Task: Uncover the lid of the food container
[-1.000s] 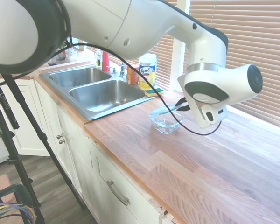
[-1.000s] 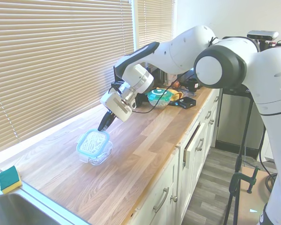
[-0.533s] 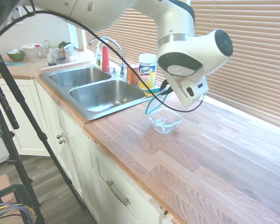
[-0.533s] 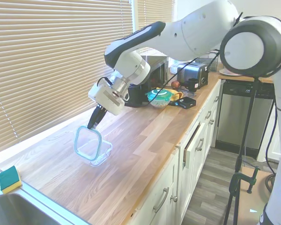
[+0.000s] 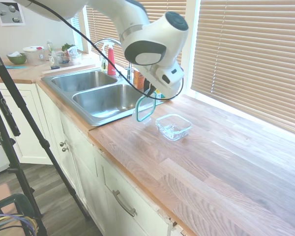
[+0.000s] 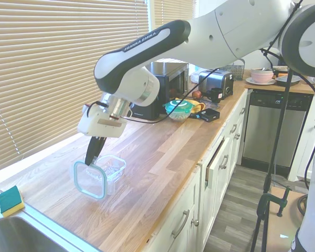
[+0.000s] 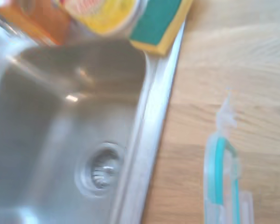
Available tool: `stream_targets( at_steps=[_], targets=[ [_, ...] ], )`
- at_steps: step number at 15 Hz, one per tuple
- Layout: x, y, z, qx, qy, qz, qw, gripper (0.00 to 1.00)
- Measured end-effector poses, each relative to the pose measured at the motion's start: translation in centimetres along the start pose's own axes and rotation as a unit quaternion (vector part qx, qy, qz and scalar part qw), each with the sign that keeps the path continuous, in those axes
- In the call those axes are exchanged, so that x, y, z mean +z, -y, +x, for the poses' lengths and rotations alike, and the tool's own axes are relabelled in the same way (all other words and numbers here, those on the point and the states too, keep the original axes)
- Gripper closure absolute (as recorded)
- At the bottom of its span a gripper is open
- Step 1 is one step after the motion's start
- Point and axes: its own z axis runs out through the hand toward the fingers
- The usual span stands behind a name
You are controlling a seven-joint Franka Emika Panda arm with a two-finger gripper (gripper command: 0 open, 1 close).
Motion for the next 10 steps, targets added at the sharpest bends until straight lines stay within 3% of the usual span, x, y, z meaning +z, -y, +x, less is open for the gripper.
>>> stream_targets(
  at_steps=[2,5,7,10],
  targets=[
    [1.3,2.1,-3.1,-0.03,-0.054,-0.031,0.9976,1.0],
    [3.7,2.7,-7.3,-0.073,-0.123,-0.075,0.9869,1.0],
    [6.4,2.1,-10.2,-0.091,-0.136,-0.108,0.9806,1.0],
    [9.1,0.9,-12.4,-0.098,-0.128,-0.13,0.9782,1.0]
  ],
)
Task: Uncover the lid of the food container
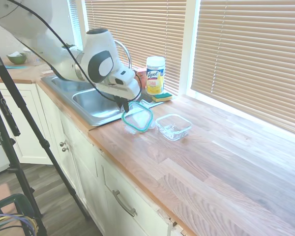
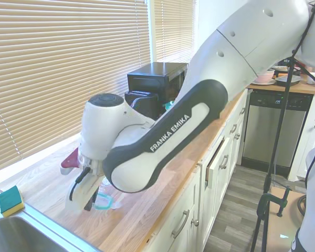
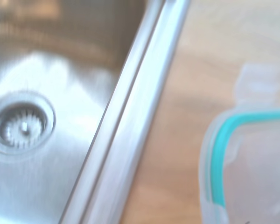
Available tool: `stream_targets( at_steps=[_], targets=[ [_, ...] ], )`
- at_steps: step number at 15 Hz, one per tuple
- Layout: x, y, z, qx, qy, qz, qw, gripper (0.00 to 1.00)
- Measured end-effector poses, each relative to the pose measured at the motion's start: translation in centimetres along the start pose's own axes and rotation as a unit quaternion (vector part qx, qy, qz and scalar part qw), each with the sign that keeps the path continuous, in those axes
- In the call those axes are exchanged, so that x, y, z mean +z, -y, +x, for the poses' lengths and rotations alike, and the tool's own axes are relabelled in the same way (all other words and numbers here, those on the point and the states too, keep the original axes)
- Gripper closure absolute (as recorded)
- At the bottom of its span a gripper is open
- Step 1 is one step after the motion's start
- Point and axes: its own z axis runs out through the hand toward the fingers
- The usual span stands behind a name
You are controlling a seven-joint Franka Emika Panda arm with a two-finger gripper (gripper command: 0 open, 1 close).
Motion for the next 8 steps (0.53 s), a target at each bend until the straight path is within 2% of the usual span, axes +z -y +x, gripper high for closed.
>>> stream_targets(
  at_steps=[6,7,8],
  targets=[
    [4.0,-0.8,-1.6,-0.005,0.023,-0.025,0.9994,1.0],
    [4.2,-0.7,-1.8,-0.005,0.024,-0.026,0.9994,0.0],
    [4.2,-0.6,-2.0,-0.005,0.024,-0.025,0.9994,0.0]
  ],
)
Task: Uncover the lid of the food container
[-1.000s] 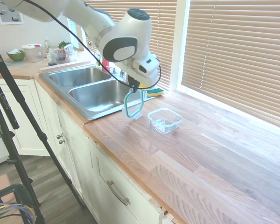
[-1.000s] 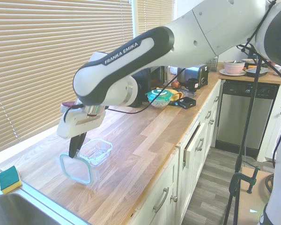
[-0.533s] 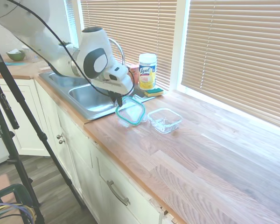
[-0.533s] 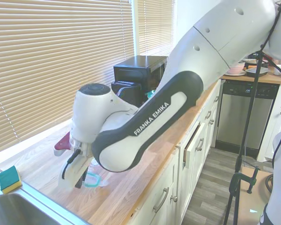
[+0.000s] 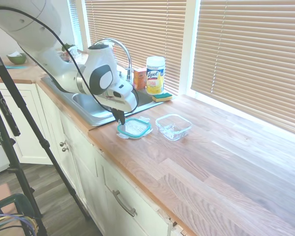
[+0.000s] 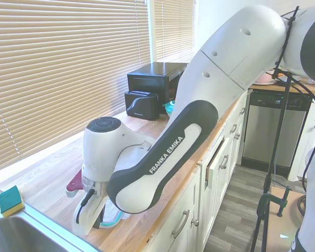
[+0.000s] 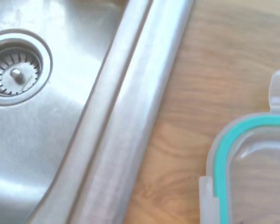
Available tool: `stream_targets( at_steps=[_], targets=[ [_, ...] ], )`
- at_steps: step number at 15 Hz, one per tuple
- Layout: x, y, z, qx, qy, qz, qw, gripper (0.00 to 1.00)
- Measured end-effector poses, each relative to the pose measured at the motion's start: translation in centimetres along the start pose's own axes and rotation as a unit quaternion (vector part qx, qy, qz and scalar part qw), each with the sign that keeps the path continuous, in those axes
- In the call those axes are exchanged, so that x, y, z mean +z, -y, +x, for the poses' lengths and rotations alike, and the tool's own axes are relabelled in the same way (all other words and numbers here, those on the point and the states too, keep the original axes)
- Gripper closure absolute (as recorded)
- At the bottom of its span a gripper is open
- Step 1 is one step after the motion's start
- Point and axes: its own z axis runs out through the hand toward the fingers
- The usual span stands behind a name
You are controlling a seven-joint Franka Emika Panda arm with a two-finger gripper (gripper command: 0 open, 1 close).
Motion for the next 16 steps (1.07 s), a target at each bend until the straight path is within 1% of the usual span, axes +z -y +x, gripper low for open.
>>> stream_targets(
  at_steps=[5,8,10,11,13,15,16],
  targets=[
    [-0.6,0.3,0.5,0.013,-0.011,0.001,0.9999,0.0],
    [-1.2,0.4,0.5,0.015,-0.014,0.0,0.9998,0.0],
    [-1.5,0.4,0.5,0.018,-0.013,-0.004,0.9997,0.0],
    [-1.8,0.3,0.5,0.023,-0.011,-0.009,0.9996,0.0],
    [-3.3,0.1,1.4,0.045,-0.013,-0.029,0.9985,0.0],
    [-6.9,-0.3,3.6,0.062,-0.021,-0.051,0.9965,0.0],
    [-8.9,-0.5,4.4,0.059,-0.023,-0.06,0.9962,0.0]
  ],
)
